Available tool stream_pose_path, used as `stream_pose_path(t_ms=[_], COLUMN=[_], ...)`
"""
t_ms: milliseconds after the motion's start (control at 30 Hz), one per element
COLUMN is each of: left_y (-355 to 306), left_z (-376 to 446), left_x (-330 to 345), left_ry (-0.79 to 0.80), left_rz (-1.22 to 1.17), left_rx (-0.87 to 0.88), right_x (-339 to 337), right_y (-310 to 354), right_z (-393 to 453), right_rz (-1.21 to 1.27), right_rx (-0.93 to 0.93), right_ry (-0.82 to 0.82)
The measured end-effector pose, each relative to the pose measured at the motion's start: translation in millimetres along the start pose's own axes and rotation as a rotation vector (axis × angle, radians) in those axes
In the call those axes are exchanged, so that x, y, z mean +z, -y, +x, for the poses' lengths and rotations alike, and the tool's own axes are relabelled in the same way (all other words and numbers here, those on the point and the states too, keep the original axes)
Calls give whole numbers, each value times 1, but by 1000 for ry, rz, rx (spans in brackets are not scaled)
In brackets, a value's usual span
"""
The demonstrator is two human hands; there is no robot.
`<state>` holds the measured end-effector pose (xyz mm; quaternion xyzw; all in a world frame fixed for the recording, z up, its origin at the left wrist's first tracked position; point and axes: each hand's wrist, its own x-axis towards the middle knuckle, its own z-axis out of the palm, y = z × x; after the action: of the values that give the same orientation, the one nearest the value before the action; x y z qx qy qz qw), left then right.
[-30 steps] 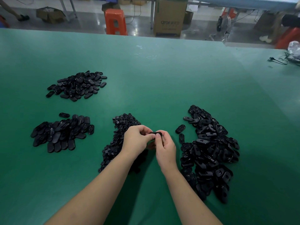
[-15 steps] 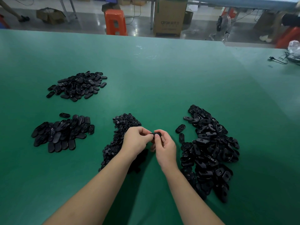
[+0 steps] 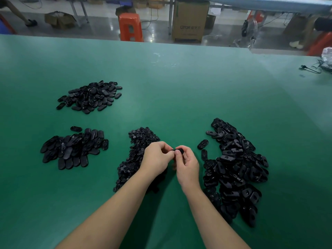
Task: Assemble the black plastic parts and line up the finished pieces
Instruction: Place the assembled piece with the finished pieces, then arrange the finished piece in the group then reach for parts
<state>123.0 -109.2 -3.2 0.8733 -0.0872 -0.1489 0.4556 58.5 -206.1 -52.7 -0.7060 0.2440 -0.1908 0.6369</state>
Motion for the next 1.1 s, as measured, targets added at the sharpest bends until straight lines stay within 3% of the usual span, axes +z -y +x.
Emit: stream_pose_path(t_ms=[333, 467, 633, 867, 1100], left_y=[7, 6, 21, 83, 115], left_z=[0, -2, -3, 7, 21], left_x=[-11, -15, -40, -118, -156], left_ry=[62, 50, -204, -560, -626], left_rz=[69, 204, 304, 477, 528], left_rx=[34, 129, 185, -28, -154], right_x=[3, 4, 6, 6, 7], right_y=[-1, -1, 2, 8, 9], right_z=[-3, -4, -6, -9, -9], right_rz=[-96, -104, -129, -188, -208], right_rx=[-28, -62, -38, -60, -51], right_ry=[12, 22, 20, 19, 32])
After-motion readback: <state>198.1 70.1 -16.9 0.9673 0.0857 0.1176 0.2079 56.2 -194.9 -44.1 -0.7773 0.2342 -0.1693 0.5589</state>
